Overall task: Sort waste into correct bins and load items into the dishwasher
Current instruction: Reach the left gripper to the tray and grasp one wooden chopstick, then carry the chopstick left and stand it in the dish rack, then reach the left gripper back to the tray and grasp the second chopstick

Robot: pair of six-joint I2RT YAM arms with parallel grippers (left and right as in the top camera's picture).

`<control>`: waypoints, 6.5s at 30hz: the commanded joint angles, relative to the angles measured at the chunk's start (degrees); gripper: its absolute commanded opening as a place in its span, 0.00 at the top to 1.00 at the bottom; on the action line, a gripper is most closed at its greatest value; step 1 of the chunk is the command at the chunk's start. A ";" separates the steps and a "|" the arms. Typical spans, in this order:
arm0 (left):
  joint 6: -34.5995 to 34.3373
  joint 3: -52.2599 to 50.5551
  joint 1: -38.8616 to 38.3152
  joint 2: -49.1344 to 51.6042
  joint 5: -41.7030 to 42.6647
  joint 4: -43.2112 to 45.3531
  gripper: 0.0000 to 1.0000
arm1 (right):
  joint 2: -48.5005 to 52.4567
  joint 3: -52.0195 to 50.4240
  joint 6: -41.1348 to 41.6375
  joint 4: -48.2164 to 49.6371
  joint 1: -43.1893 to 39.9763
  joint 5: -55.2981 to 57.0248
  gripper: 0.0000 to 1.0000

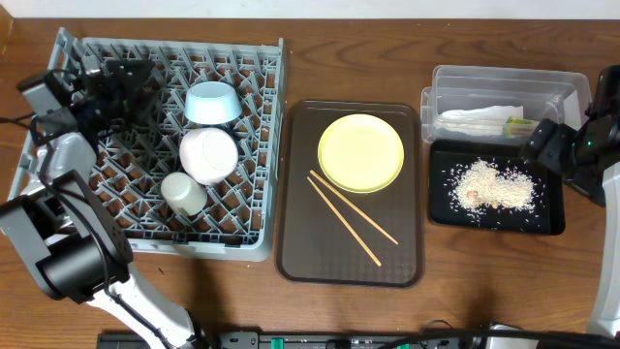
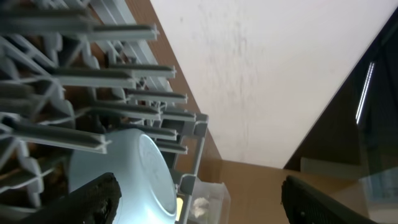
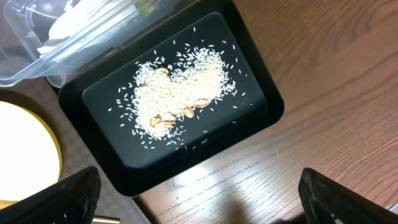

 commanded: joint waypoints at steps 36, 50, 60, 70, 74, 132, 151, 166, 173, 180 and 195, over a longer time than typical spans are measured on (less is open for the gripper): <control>15.98 0.37 -52.94 -32.41 -55.17 -59.17 0.13 | -0.28 0.44 -0.72 -0.04 -0.22 -0.20 0.01; -6.82 -0.44 -71.21 -12.83 -61.86 -59.23 0.14 | -0.28 0.44 -1.38 -0.02 -0.22 -1.66 0.01; -8.72 -0.44 -74.99 -2.69 -61.16 -55.54 0.14 | -0.28 0.44 -1.38 0.00 -0.22 -1.66 0.01; -9.40 -0.48 -77.13 1.51 -59.47 -54.86 0.36 | -0.28 0.44 -1.38 0.00 -0.22 -1.66 0.01; -9.38 -0.48 -77.11 1.49 -59.47 -54.95 0.50 | -0.28 0.44 -1.38 0.00 -0.22 -1.66 0.01; 39.60 -0.44 -50.12 -25.77 -77.72 -55.04 0.92 | -0.28 0.44 -1.55 -0.07 -0.22 -1.70 0.01; 32.89 0.33 -48.94 -26.77 -56.30 -53.96 0.53 | -0.28 0.44 -1.55 -0.02 -0.22 -1.70 0.01; 9.57 -3.39 -66.84 -15.85 -57.99 -53.22 0.52 | -0.28 0.44 -1.55 -0.04 -0.22 -1.73 0.01; 7.10 -3.39 -72.32 -8.17 -58.23 -49.22 0.52 | -0.28 0.44 -1.55 -0.04 -0.22 -1.73 0.01; 7.15 -3.39 -73.92 -2.62 -62.77 -47.52 0.52 | -0.28 0.44 -1.55 0.04 -0.22 -2.75 0.01; 7.15 -3.39 -73.90 -0.44 -62.73 -50.95 0.78 | -0.28 0.44 -1.57 0.15 -0.22 -2.78 0.01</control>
